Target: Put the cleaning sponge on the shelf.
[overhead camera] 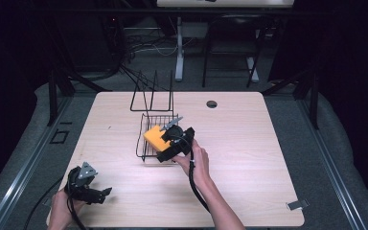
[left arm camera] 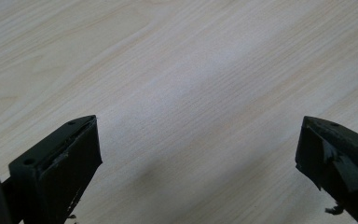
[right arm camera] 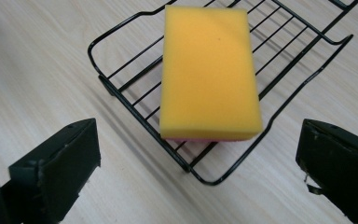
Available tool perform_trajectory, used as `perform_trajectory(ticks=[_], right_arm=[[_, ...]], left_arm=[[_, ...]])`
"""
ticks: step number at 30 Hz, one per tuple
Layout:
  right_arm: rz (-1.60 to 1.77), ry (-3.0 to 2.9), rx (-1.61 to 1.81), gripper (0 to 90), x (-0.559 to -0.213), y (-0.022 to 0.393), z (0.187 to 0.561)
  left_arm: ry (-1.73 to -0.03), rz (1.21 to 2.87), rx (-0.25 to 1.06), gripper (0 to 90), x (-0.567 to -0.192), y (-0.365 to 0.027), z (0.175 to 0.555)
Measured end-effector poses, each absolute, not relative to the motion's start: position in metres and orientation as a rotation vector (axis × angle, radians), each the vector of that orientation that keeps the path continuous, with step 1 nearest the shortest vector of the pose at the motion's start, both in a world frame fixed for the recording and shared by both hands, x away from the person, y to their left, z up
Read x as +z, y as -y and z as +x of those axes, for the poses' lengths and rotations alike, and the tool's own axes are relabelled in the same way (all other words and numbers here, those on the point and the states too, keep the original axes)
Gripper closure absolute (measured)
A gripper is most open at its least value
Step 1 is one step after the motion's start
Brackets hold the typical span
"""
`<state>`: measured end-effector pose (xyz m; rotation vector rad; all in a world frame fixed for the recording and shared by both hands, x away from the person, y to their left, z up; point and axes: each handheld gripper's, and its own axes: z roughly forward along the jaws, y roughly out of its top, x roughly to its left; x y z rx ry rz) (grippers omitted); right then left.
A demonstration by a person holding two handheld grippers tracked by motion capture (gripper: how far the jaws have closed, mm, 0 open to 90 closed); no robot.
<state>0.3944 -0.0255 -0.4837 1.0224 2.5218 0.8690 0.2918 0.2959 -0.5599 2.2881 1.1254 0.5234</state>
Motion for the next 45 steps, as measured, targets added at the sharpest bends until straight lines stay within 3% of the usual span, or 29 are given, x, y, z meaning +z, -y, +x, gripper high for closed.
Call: perform_trajectory(ticks=[23, 37, 45], right_arm=[[1.064, -2.448, 0.842, 0.0, -0.447, 0.116, 0.334], [1.222, -2.394, 0.799, 0.0, -0.483, 0.197, 0.290], [1.285, -2.387, 0.766, 0.0, -0.506, 0.218, 0.283]], left_arm=[[-1.121, 2.292, 0.523, 0.0, -0.560, -0.295, 0.291], [-1.119, 2.306, 0.512, 0.0, -0.561, -0.294, 0.292], [-1.121, 2.302, 0.515, 0.0, -0.563, -0.294, 0.292]])
